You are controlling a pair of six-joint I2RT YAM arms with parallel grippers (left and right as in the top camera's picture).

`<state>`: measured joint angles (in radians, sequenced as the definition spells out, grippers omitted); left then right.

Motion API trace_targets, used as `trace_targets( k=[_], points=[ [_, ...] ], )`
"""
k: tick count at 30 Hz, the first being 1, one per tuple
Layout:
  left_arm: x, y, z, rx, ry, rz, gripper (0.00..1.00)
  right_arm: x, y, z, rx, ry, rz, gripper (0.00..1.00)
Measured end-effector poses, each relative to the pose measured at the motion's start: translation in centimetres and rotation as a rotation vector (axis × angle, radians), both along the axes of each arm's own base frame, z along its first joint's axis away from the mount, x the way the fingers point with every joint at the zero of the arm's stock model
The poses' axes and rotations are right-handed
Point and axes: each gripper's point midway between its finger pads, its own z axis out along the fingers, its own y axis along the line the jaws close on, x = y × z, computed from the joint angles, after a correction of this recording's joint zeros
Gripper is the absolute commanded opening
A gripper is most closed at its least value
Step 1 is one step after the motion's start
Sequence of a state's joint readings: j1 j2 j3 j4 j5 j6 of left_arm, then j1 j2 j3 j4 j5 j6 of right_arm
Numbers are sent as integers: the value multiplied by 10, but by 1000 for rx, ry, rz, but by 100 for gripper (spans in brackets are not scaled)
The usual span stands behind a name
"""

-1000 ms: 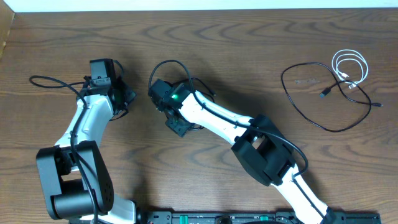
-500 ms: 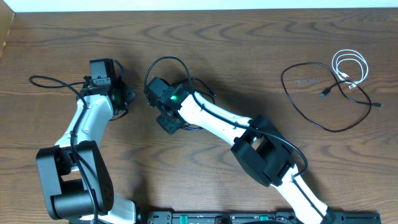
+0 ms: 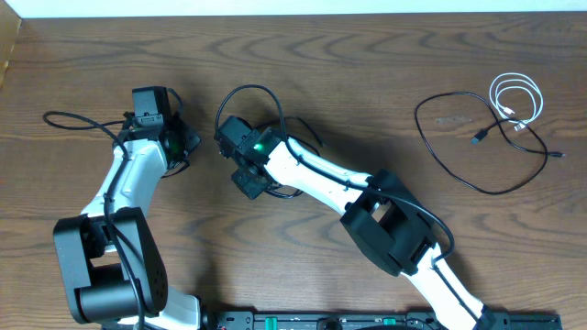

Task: Untangle cables
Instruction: 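Lift the black cables with the right gripper and pull them rightward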

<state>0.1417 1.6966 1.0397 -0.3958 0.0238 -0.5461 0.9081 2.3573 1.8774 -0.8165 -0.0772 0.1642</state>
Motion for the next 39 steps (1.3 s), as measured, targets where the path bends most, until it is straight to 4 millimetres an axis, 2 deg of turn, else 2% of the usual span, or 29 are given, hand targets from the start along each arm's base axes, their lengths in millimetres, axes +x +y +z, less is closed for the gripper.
trace_targets(
  k=[6, 8, 12, 16, 19, 22, 26, 30, 31, 34, 36, 39],
  points=[
    [0, 0, 0, 0, 0, 0, 24, 4, -2, 7, 61, 56, -5, 1],
    [0, 0, 0, 0, 0, 0, 24, 12, -7, 20, 110, 78, -18, 1],
    [0, 0, 0, 0, -1, 0, 24, 29, -14, 58, 256, 120, -18, 1],
    [0, 0, 0, 0, -1, 0, 24, 39, -24, 74, 322, 155, -27, 1],
    [0, 0, 0, 0, -1, 0, 24, 34, -36, 72, 308, 209, -34, 1],
    [0, 0, 0, 0, -2, 0, 24, 26, -37, 71, 298, 230, -14, 1],
    [0, 0, 0, 0, -2, 0, 24, 20, -33, 71, 299, 231, 18, 19],
    [0, 0, 0, 0, -2, 0, 24, 15, -32, 69, 275, 220, 41, 44],
    [0, 0, 0, 0, -2, 0, 24, 14, -33, 67, 261, 218, 39, 45],
    [0, 0, 0, 0, -2, 0, 24, 11, -41, 62, 204, 218, 24, 40],
    [0, 0, 0, 0, -2, 0, 24, 11, -49, 58, 163, 223, -11, 29],
    [0, 0, 0, 0, -2, 0, 24, 13, -66, 51, 74, 232, -145, 29]
  ],
)
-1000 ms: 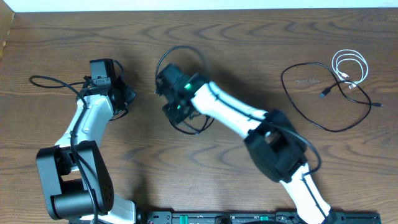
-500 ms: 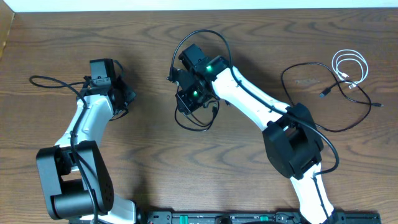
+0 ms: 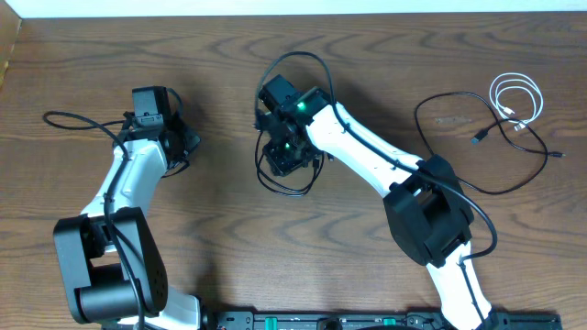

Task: Untangle cables
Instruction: 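Lift the black cables with the right gripper and pull them rightward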

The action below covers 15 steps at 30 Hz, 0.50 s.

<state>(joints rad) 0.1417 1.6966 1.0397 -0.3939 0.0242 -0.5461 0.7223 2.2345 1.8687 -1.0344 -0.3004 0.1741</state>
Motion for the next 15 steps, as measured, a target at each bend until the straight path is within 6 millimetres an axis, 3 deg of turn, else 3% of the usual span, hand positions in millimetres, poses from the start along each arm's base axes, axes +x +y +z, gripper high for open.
trace_targets(
  k=[3, 6, 9, 15],
  points=[
    [0, 0, 0, 0, 0, 0, 24, 2, -15, -6, -91, 26, -171, 30],
    [0, 0, 0, 0, 0, 0, 24, 0, -26, -12, -158, 79, -382, 53],
    [0, 0, 0, 0, -1, 0, 24, -5, -33, -16, -204, 121, -535, 62],
    [0, 0, 0, 0, -1, 0, 24, -22, -28, -23, -256, 159, -726, 54]
  ],
)
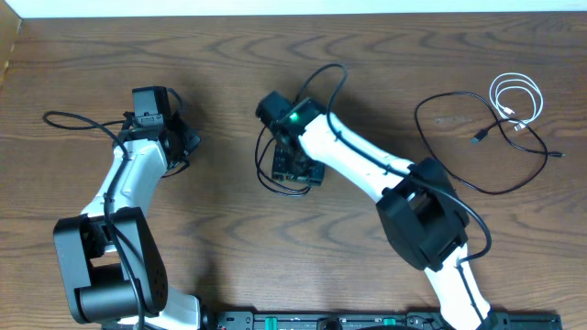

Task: Untangle cables
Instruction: 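Lift the black cables with the right gripper and pull them rightward, then carry the held black cables up and right with the right gripper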

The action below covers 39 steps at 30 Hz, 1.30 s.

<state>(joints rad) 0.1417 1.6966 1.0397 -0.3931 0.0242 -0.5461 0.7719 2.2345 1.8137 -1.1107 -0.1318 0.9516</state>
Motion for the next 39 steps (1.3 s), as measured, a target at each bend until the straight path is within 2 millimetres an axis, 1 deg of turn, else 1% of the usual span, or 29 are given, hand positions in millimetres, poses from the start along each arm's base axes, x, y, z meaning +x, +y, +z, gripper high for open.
trace_targets(
  k=[4, 7, 8, 9, 11, 12, 13, 15, 17, 21, 26, 30, 34, 36, 37, 39],
  points=[
    [0, 0, 0, 0, 0, 0, 24, -15, -6, -13, -70, 23, -123, 51],
    [0, 0, 0, 0, 0, 0, 24, -25, -21, -28, -141, 44, -243, 50],
    [0, 0, 0, 0, 0, 0, 24, -25, -23, -29, -143, 44, -281, 48],
    [0, 0, 0, 0, 0, 0, 24, -22, -27, -30, -147, 24, -318, 42],
    [0, 0, 0, 0, 0, 0, 25, -19, -30, -33, -138, 14, -363, 25],
    [0, 0, 0, 0, -1, 0, 24, -16, -32, -34, -134, 4, -386, 12],
    [0, 0, 0, 0, 0, 1, 24, -12, -34, -34, -128, -3, -394, 1],
    [0, 0, 0, 0, 0, 0, 24, -6, -39, -34, -125, -12, -403, 1],
    [0, 0, 0, 0, 0, 1, 25, 6, -44, -34, -110, -39, -377, 1],
    [0, 0, 0, 0, 0, 0, 25, 32, -61, -33, -97, -95, -239, 1],
    [0, 0, 0, 0, 0, 0, 24, 51, -82, -31, -115, -131, -67, 1],
    [0, 0, 0, 0, 0, 0, 24, 63, -88, -31, -109, -167, 27, 1],
    [0, 0, 0, 0, 0, 0, 24, 68, -90, -29, -133, -176, 139, 1],
    [0, 0, 0, 0, 0, 0, 24, 71, -93, -25, -161, -177, 172, 2],
    [0, 0, 0, 0, 0, 1, 24, 73, -94, -21, -174, -184, 184, 3],
    [0, 0, 0, 0, 0, 0, 24, 80, -96, -13, -195, -208, 200, 10]
  ],
)
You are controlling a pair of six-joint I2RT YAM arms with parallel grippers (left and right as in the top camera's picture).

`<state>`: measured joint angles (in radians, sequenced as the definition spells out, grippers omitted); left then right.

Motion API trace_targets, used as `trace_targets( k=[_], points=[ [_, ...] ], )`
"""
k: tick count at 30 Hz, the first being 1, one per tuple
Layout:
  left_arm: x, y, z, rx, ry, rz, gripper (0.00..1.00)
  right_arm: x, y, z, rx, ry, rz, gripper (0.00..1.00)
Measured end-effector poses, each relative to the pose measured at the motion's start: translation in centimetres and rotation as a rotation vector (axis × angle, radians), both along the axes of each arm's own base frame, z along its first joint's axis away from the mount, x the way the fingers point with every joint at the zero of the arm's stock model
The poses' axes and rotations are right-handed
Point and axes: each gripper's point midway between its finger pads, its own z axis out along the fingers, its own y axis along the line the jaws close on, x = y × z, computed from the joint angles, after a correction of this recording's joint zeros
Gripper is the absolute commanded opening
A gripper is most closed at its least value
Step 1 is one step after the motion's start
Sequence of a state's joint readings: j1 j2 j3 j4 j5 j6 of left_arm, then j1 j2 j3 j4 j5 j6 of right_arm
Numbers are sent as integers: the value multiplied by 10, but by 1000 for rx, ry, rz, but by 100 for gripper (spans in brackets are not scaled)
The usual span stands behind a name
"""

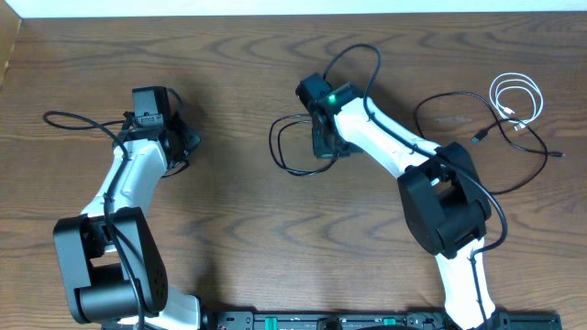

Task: Untangle cables
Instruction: 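Carry the held black cables up and right with the right gripper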

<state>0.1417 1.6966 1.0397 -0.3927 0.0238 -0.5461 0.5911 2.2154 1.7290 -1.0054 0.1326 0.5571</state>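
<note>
A black cable (282, 151) lies in a loose loop left of the table's middle, one side of it running under my right gripper (323, 147). The right gripper points down at the table and appears shut on that cable; its fingertips are hidden beneath the wrist. Further right, a second, longer black cable (459, 174) lies in a wide curve. A coiled white cable (515, 96) touches its far end. My left gripper (182, 145) hovers low at the left side, apart from all cables, its fingers too dark to read.
The thin black leads arching off each wrist, left lead (73, 119) and right lead (358, 53), belong to the arms. The table's back edge (293, 15) runs along the top, and a rail (321, 321) crosses the front.
My right gripper has moved right and slightly towards the back, from about the table's middle. The black cable loop came with it and now spreads out to the gripper's left. The left arm stayed still.
My right gripper first sat close to the left gripper with a bunched black cable beneath it. It then stood further right with the cable hanging under it, then a little lower. Now it is further right again, and the loop lies open nearer the other two cables.
</note>
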Motion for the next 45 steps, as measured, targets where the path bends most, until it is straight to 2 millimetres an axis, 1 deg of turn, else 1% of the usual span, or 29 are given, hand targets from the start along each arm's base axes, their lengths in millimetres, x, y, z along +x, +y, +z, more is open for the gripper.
trace_targets(
  k=[2, 5, 8, 12, 13, 14, 15, 17, 18, 20, 23, 26, 27, 28, 30, 33, 36, 41, 42, 44, 45],
  points=[
    [0, 0, 0, 0, 0, 0, 24, 9, 1, 8, -6, -33, 16, 19],
    [0, 0, 0, 0, 0, 0, 24, 13, 0, 11, -24, -50, 50, 23],
    [0, 0, 0, 0, 0, 0, 25, 15, 0, 12, -31, -56, 72, 30],
    [0, 0, 0, 0, 0, 0, 24, 19, 1, 12, -33, -74, 106, 50],
    [0, 0, 0, 0, 0, 0, 25, 21, 2, 13, -32, -80, 114, 50],
    [0, 0, 0, 0, 0, 0, 25, 23, 3, 13, -34, -88, 125, 43],
    [0, 0, 0, 0, 0, 0, 25, 25, 3, 14, -36, -97, 137, 35],
    [0, 0, 0, 0, 0, 0, 25, 30, 3, 15, -47, -121, 146, 11],
    [0, 0, 0, 0, 0, 0, 24, 32, 1, 16, -60, -132, 152, 7],
    [0, 0, 0, 0, 0, 0, 24, 36, -3, 17, -85, -148, 152, 8],
    [0, 0, 0, 0, 0, 0, 25, 40, -6, 19, -103, -167, 153, 12],
    [0, 0, 0, 0, 0, 0, 24, 42, -7, 20, -113, -175, 175, 22],
    [0, 0, 0, 0, 0, 0, 24, 43, -6, 20, -114, -175, 188, 23],
    [0, 0, 0, 0, 0, 0, 25, 43, -5, 20, -112, -174, 214, 29],
    [0, 0, 0, 0, 0, 0, 24, 44, 0, 19, -100, -172, 255, 32],
    [0, 0, 0, 0, 0, 0, 25, 48, 9, 17, -63, -184, 297, 41],
    [0, 0, 0, 0, 0, 0, 24, 51, 14, 12, -48, -187, 322, 44],
    [0, 0, 0, 0, 0, 0, 25, 49, 14, -13, -53, -139, 346, 42],
    [0, 0, 0, -1, -1, 0, 24, 52, 14, -12, -52, -146, 351, 40],
    [0, 0, 0, 0, 0, 1, 25, 52, 13, -14, -46, -139, 355, 29],
    [0, 0, 0, -1, 0, 0, 25, 52, 13, -14, -41, -137, 360, 22]
  ],
)
